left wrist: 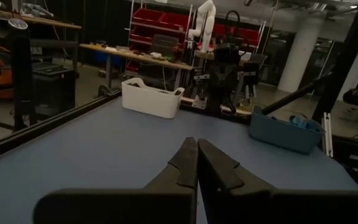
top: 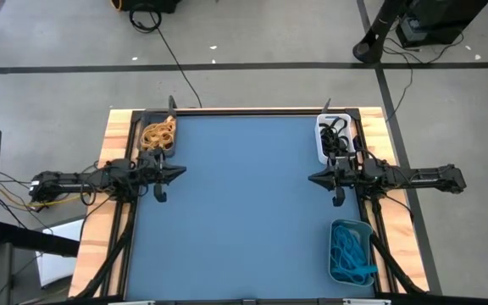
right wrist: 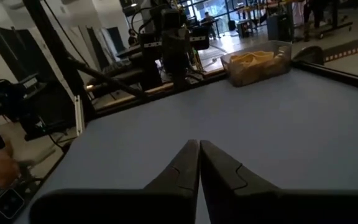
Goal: Sort rubber bands into baskets
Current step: Return to Home Position
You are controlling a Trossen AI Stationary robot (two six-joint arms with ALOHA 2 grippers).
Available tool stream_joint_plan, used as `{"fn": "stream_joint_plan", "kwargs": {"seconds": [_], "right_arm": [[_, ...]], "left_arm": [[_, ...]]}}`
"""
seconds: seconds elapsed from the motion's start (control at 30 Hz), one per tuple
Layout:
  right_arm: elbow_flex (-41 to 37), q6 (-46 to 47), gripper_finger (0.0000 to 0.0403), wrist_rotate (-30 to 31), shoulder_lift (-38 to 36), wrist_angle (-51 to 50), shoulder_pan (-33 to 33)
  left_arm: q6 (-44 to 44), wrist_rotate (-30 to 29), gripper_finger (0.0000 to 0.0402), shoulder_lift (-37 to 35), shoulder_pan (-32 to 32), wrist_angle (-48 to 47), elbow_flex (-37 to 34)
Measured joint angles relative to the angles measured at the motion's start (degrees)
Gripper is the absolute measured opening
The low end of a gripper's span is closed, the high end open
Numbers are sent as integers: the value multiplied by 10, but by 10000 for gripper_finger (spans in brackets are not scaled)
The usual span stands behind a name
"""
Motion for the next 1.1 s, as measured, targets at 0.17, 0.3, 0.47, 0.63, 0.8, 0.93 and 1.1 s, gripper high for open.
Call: {"fn": "stream_joint_plan", "kwargs": {"seconds": [0.17,0.3,0.47,0.63,0.8,0.93,1.1], "right_arm": [[0,0,26,0,0,0,0],[0,0,25,0,0,1,0],[0,0,25,0,0,1,0],[0,0,25,0,0,1,0],[0,0,25,0,0,1,0],[0,0,25,0,0,1,0],[0,0,25,0,0,1,0]], "left_arm": [[0,1,14,0,0,0,0],[0,2,14,0,0,2,0],[0,2,14,0,0,2,0],[0,2,14,0,0,2,0],[0,3,15,0,0,2,0],[0,3,15,0,0,3,0],[0,4,15,5,-14,2,0]]}}
